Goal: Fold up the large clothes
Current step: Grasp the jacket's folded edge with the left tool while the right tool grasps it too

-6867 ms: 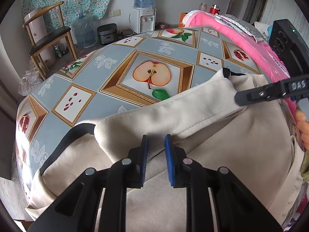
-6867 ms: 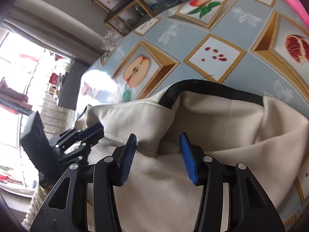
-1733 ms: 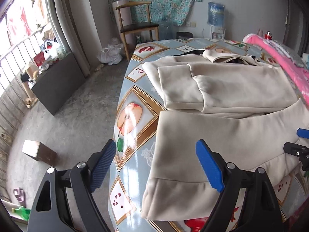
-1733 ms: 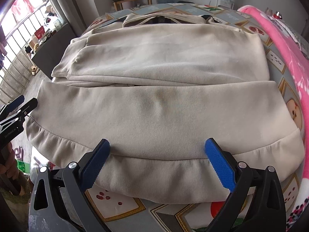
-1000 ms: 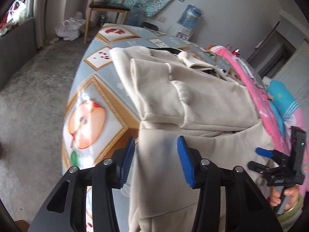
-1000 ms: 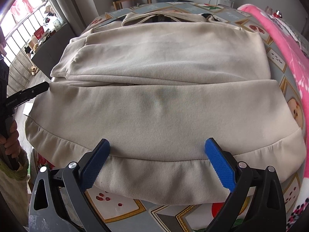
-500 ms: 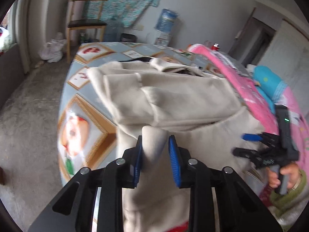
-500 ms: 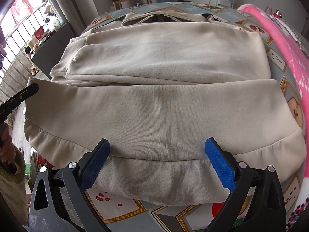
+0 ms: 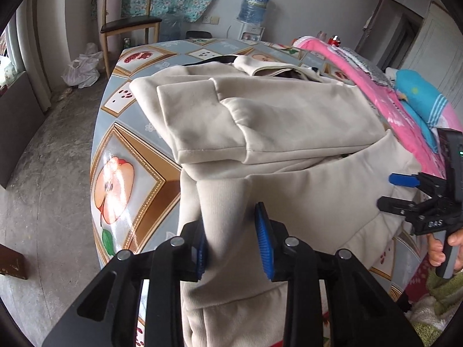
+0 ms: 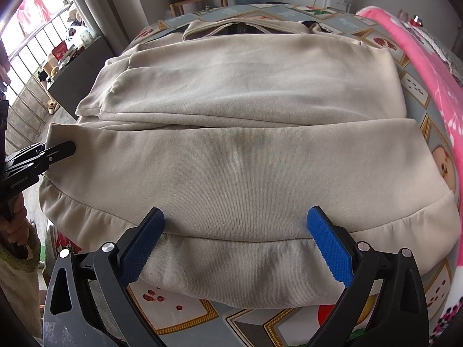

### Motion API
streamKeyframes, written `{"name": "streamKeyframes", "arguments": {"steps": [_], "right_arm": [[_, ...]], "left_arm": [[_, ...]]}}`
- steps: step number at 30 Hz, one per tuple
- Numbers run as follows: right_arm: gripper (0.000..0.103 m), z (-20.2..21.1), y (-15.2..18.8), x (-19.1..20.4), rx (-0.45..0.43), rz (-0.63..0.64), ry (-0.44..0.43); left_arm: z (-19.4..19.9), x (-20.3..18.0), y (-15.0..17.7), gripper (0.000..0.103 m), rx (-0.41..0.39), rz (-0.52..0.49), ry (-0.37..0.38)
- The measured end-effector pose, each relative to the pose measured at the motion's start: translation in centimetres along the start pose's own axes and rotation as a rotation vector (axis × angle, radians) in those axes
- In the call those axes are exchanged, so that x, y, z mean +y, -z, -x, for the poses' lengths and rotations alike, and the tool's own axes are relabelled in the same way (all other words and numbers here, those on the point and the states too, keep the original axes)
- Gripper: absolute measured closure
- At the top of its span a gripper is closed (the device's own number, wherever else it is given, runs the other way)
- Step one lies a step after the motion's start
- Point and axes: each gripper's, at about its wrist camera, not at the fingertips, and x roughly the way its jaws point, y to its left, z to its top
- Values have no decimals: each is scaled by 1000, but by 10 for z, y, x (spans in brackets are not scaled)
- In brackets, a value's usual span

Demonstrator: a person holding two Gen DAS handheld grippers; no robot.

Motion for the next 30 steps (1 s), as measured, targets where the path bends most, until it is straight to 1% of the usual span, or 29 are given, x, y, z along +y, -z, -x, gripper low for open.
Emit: {"name": "streamKeyframes", "arguments": {"steps": [3, 5, 6, 8, 9, 13, 14, 16, 19, 20, 21, 23, 25, 27, 28, 30], "right_arm": [[7, 4, 0, -2, -7, -4, -7], [8, 13, 0, -10, -29, -17, -17], [8, 20, 0, -16, -49, -27, -27], [8, 37, -1, -36, -97, -69, -56], [9, 45, -2, -51, -123, -93, -54], [17, 65, -16, -107, -177, -176, 24], [18, 68, -20, -121, -191, -201, 16], [20, 67, -31, -152, -205, -262, -38], [22, 51, -44, -191, -173, -331, -123], [23, 43, -47, -202, -150, -359, -169], [26, 32, -50, -214, -119, -393, -228], [29, 14, -48, -224, -54, -443, -313], [32, 1, -48, -229, -9, -443, -351], [35, -2, -49, -230, 0, -415, -379], [40, -2, -49, -229, 5, -404, -391], [43, 4, -47, -224, 2, -369, -398]], "left_arm": [[-2, -8, 1, 75, -5, -21, -63], [-2, -14, 3, 82, -6, -45, -120], [-2, -17, 4, 83, -5, -54, -139], [-2, -21, 5, 86, -1, -60, -171], [-3, -23, 5, 87, 1, -60, -185], [-5, -27, 5, 88, 8, -68, -226], [-5, -27, 4, 88, 10, -71, -232], [-6, -28, 3, 88, 12, -70, -238], [-7, -28, 2, 88, 16, -65, -240], [-7, -28, 2, 88, 17, -64, -241], [-8, -29, 1, 88, 18, -63, -243], [-8, -29, 1, 88, 21, -61, -247], [-8, -29, 1, 88, 24, -61, -252], [-9, -30, 0, 88, 28, -61, -255], [-9, -30, 0, 88, 30, -61, -256], [-9, -30, -1, 88, 33, -59, -259]]}}
